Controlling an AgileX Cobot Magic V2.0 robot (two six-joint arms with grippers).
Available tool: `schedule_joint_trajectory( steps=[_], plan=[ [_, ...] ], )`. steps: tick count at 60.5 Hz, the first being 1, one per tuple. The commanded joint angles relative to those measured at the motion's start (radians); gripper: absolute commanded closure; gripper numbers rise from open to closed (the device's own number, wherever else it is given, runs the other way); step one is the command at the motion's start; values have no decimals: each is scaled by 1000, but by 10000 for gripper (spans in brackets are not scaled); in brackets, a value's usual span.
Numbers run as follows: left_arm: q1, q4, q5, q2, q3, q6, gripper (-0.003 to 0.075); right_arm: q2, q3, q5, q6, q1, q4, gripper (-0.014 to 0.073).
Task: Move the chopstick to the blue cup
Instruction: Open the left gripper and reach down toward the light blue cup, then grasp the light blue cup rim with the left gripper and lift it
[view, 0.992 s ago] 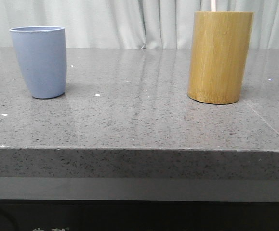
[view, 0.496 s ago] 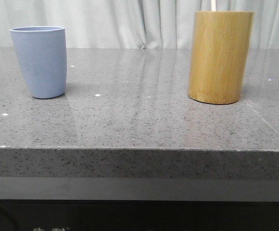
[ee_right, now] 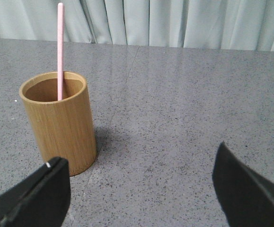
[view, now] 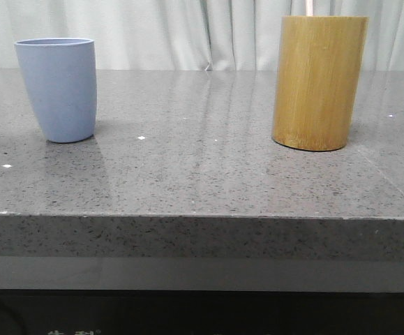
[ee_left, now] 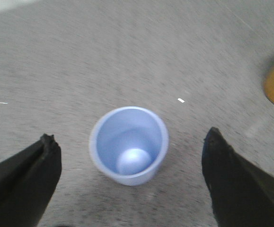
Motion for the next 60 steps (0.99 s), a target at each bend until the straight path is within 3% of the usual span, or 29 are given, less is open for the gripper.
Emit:
schedule_joint_trajectory(
  steps=[1, 17, 42, 49, 60],
  plan=[
    [-51, -5, 82, 97, -143, -29, 134, 13, -37, -78, -3, -3, -4, -28],
    [-78, 11, 323, 328, -365, -83, 134, 13, -37, -78, -3, -3, -4, -28],
    [-78, 23, 330, 471, -376, -85, 143, 13, -37, -77, -3, -3, -4, -28],
    [-78, 35, 330, 489, -376, -85, 265, 13, -37, -77, -3, -3, -4, -28],
    [-78, 40, 329, 495, -376, -85, 557, 13, -37, -77, -3, -3, -4, -28]
  ],
)
